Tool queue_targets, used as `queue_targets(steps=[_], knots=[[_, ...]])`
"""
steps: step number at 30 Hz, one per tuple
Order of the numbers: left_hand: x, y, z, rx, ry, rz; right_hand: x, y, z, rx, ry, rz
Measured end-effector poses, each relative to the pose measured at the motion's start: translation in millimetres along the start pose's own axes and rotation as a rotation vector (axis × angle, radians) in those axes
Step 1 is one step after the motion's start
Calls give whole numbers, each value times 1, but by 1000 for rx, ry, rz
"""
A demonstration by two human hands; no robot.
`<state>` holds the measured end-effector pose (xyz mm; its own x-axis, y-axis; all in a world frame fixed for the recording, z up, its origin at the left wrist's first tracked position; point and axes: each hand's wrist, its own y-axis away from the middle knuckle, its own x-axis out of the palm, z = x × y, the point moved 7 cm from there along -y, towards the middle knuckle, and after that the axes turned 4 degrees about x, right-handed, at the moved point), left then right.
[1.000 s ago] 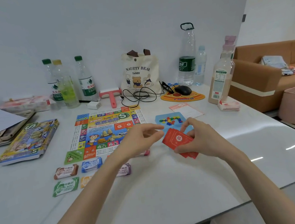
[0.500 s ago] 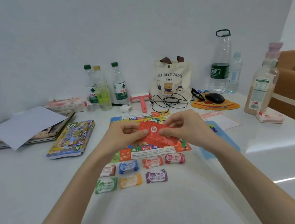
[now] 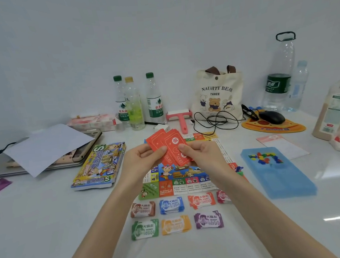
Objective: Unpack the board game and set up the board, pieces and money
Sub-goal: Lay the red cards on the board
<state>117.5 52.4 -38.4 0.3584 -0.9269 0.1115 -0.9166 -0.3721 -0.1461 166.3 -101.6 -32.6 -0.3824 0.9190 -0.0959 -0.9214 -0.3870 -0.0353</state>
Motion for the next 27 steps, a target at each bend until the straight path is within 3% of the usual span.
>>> queue_targets(steps=[9, 15, 23, 27], knots=[[-4, -10, 16, -8, -51, -77, 4, -6, -13, 28, 84, 55], [1, -7, 21, 74, -166, -60, -18, -7, -18, -106, 206, -215], [4, -4, 29, 32, -107, -1, -14, -8, -33, 20, 49, -73], [4, -2, 31, 17, -68, 14, -14, -9, -35, 25, 87, -43]])
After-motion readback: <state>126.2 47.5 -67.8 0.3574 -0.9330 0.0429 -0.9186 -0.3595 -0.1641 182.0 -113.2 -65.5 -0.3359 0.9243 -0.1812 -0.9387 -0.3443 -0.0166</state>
